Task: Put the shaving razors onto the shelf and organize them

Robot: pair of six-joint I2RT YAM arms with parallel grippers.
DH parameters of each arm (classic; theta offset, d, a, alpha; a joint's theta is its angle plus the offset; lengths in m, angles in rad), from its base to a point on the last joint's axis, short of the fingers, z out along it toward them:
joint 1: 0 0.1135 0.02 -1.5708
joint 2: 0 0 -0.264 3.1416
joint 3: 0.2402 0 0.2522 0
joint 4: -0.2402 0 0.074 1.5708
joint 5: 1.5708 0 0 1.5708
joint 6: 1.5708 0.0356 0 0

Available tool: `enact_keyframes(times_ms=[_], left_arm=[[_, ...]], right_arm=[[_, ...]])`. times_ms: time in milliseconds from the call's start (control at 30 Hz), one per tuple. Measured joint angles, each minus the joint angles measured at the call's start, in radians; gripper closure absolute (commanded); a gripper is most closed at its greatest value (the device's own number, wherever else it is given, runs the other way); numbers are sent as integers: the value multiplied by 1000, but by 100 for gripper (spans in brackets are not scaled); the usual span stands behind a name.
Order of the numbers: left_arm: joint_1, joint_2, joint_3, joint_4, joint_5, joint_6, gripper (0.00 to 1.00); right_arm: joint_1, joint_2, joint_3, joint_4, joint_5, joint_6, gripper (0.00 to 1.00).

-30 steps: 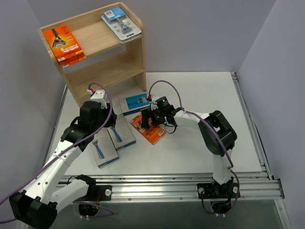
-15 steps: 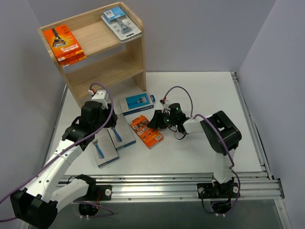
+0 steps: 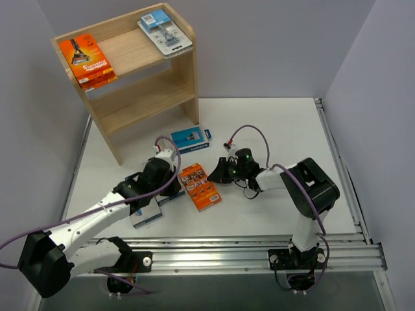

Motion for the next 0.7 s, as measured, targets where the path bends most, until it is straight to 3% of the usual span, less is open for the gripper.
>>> enact_keyframes(times_ms=[233,367,533,700], left_arm=[[-235,20,-70,19,-102,-141,80],[-292,53,-93,41,-150,-204,80],[-341,101,-136,48,-198,-255,94],[-373,193,-141,84,-230,-293,95]], right_arm=[[1,-67,-74,-16,-49,33,100],[2,-94,-97,-40,-70,38,100],[7,-129,-135,-51,-80,40,100],[8,-154,-179,-30,-88,46,100]])
